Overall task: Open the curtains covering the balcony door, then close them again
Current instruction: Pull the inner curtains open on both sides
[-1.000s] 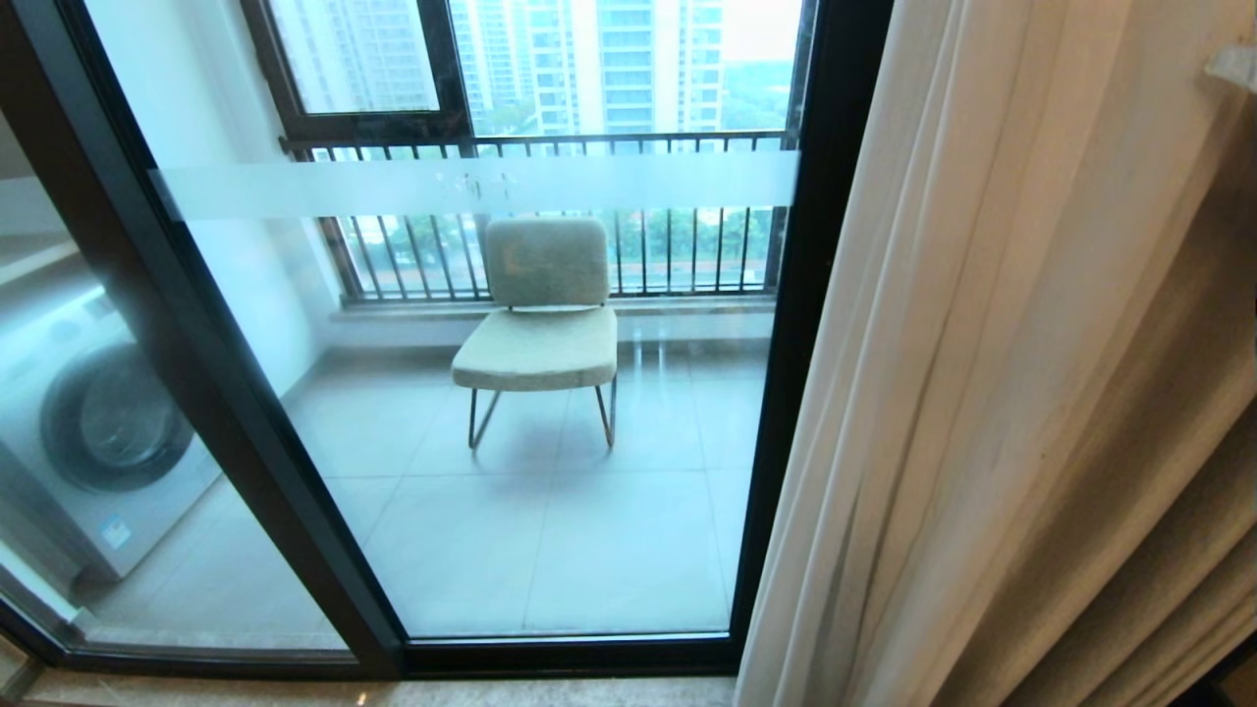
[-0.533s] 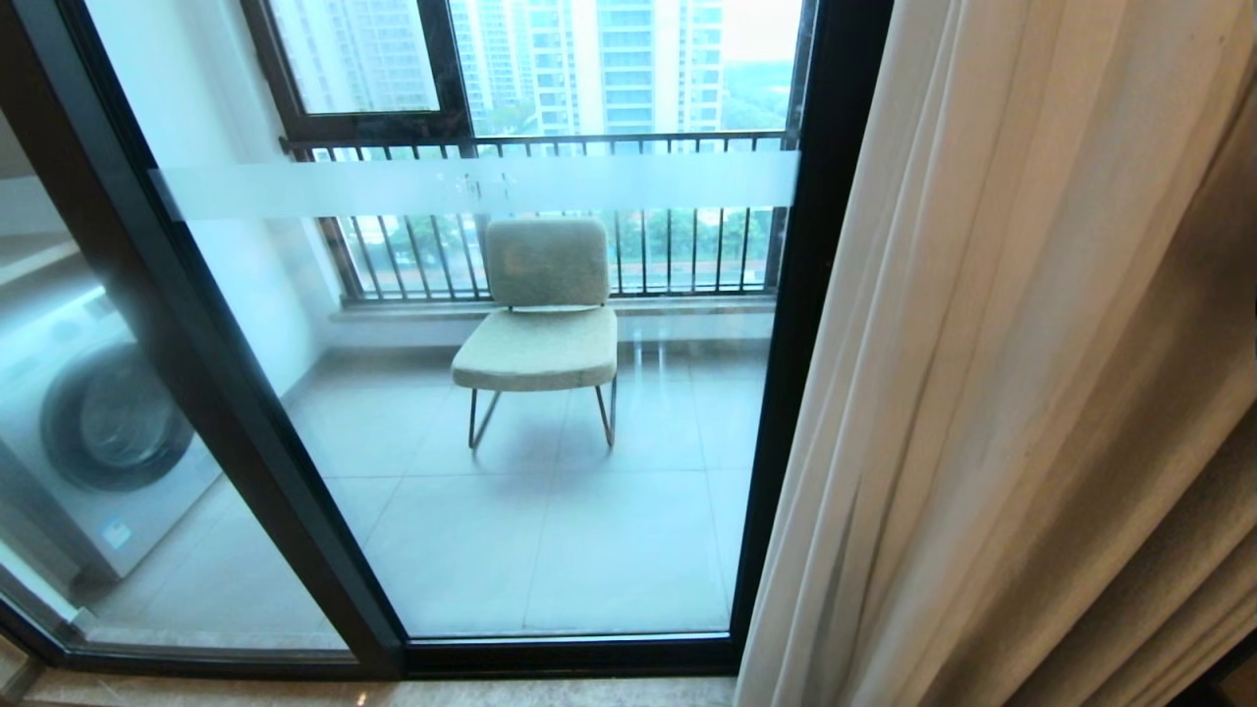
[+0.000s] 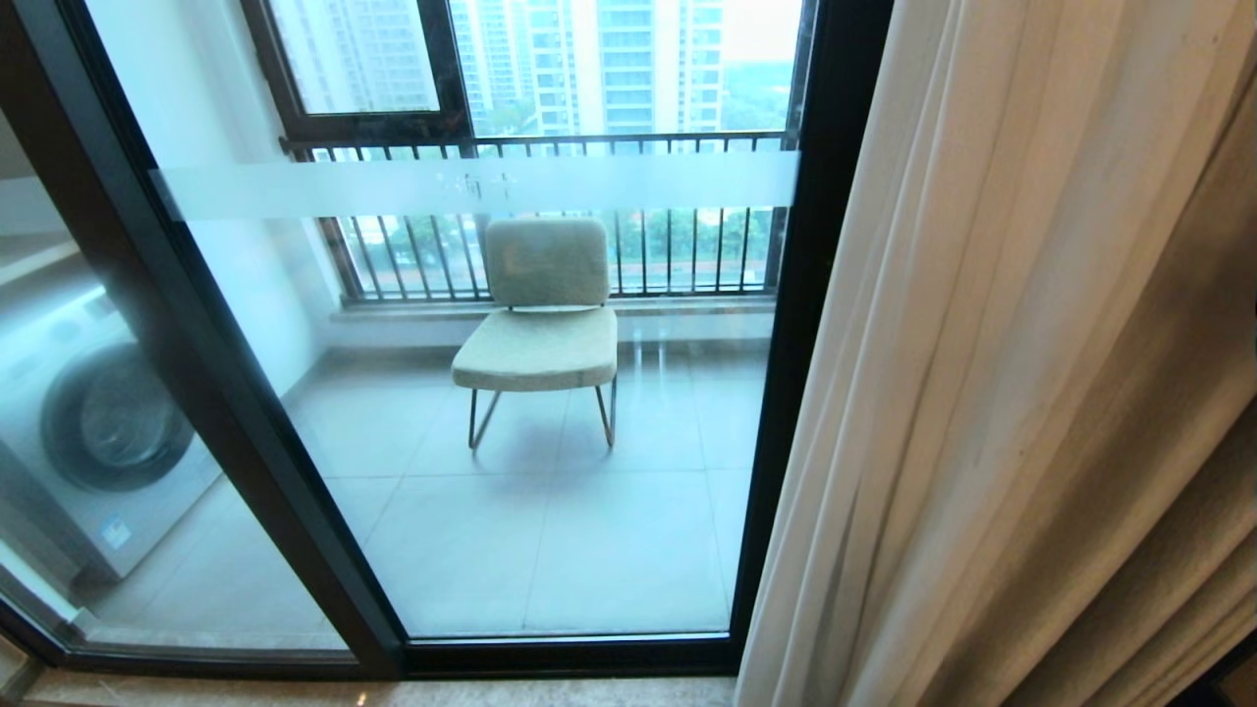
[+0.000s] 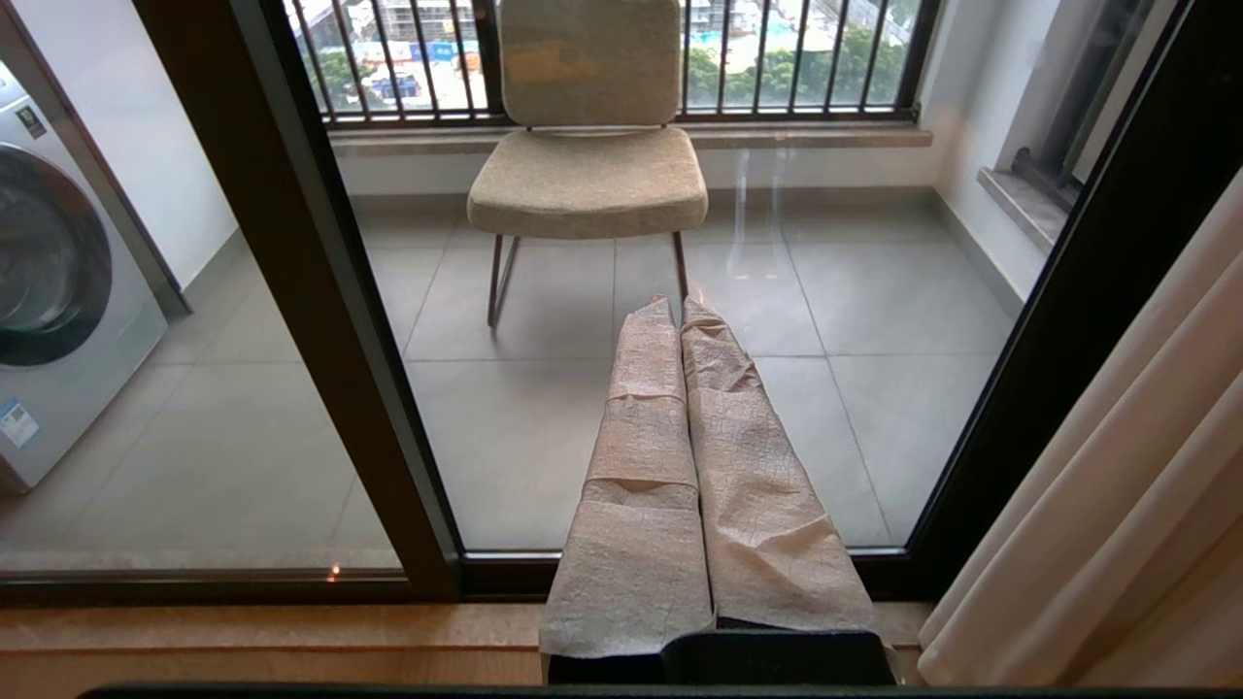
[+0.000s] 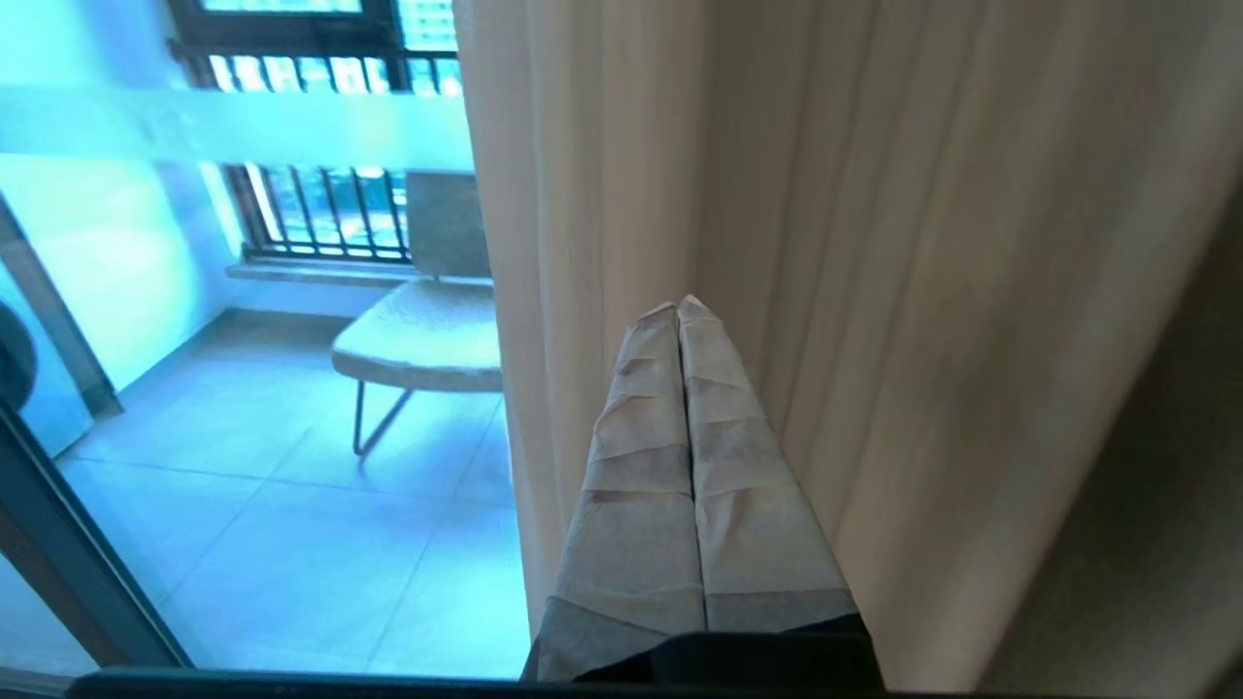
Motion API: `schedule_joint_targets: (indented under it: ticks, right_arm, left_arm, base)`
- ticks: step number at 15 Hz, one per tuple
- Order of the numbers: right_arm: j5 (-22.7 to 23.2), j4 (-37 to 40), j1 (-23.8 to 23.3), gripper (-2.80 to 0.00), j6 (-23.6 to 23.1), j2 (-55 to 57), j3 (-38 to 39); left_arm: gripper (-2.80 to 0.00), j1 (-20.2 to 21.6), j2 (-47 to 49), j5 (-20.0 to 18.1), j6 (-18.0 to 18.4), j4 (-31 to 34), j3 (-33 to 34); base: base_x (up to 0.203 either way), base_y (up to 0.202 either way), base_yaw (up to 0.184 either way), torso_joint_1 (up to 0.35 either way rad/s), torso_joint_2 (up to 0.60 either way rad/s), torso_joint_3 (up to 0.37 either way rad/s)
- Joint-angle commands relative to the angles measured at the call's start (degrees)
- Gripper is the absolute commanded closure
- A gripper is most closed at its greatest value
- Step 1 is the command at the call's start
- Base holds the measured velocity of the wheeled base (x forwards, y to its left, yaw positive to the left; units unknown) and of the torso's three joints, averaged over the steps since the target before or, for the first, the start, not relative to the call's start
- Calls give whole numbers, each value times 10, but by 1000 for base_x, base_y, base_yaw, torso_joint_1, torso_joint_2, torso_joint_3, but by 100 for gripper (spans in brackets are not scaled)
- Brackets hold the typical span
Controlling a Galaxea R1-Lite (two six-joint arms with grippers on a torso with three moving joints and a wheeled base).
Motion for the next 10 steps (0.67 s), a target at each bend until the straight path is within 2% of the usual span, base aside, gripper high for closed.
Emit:
schedule_joint_targets:
  ticks: [1, 6, 10]
  right_arm:
    - [-12, 0, 1, 0, 2, -54, 56]
    - [-39, -3, -2, 0, 2, -176, 225]
    - [-41, -1, -34, 0, 2, -294, 367]
  left_arm:
    - [0, 0, 0, 0, 0, 0, 0]
    - [0, 0, 0, 0, 0, 0, 0]
    - [0, 0, 0, 0, 0, 0, 0]
  base:
    - [0, 0, 0, 0, 0, 0]
    - [0, 0, 0, 0, 0, 0]
    - [0, 0, 0, 0, 0, 0]
